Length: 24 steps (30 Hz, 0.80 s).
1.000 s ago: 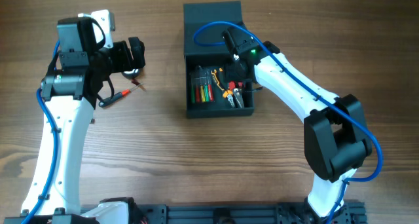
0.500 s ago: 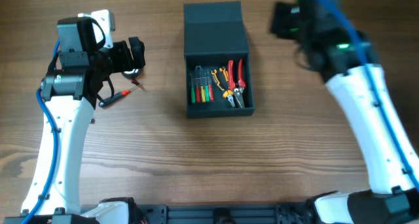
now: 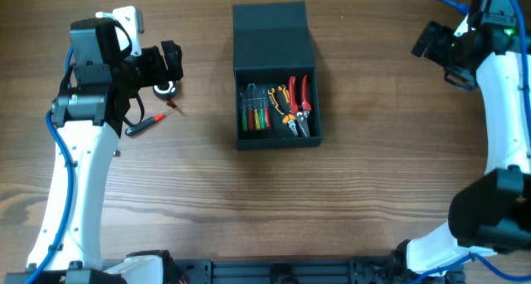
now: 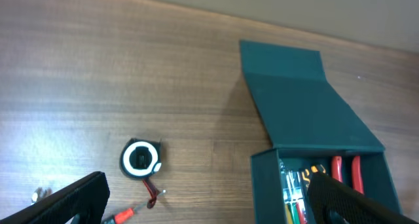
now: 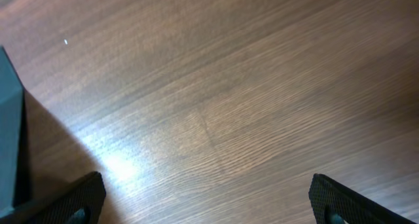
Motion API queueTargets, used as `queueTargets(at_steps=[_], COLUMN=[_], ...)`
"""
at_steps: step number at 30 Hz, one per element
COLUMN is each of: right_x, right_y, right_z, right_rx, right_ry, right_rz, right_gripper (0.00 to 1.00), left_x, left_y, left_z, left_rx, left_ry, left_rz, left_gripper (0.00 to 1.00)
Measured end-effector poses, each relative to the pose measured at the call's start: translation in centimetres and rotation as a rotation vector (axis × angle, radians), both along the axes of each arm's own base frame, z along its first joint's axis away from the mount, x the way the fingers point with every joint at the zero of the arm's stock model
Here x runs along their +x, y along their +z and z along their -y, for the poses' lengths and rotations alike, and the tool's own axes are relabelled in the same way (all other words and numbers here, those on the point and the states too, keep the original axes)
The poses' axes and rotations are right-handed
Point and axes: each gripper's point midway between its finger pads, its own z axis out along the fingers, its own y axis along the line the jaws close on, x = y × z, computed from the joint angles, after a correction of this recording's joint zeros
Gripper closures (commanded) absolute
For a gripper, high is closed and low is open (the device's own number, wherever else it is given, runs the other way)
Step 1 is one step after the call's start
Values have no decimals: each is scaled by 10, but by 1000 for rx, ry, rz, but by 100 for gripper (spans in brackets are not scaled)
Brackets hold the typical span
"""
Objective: Pack container
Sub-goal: 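Release the shears and lift the right arm away to the side, then reach the left gripper down to the black tape measure and grasp it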
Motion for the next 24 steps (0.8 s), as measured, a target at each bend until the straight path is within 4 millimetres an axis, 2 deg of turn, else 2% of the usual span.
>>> queueTargets(at_steps=[2,5,9,12,16,18,21,23,24], right_x=[1,3,5,6,6,4,1,-1,-2], right_y=[-8,-17,-18,-18,-18,-19,-20,-21,-21], right_z=[-2,-3,-4,-3,-4,-4,-5,-7,-8], right_rx=[11,24,26,25,26,28,34,41,46], right_ry=[5,10,11,11,11,11,13,15,17], right_rz=[-17,-37,-33,-26,-28,-38,-52,-57,-61], right_gripper=[0,0,0,0,0,0,0,1,1], left_x=[5,14,18,22,29,26,26,36,47], left_y=[-16,-61,-116,-148,-181,-187,-185,-176,-165], left_z=[-7,-13,-13,-17,-29,-34,-39,-43,-45], left_rx=[-5,-8,-12,3,58,83,118,141,153], left_ry=[28,49,48,57,94,103,96,92,90], left_rz=[-45,-158,-296,-371,-462,-525,-613,-635,-615], left_gripper=[0,0,1,1,7,6,2,2,3])
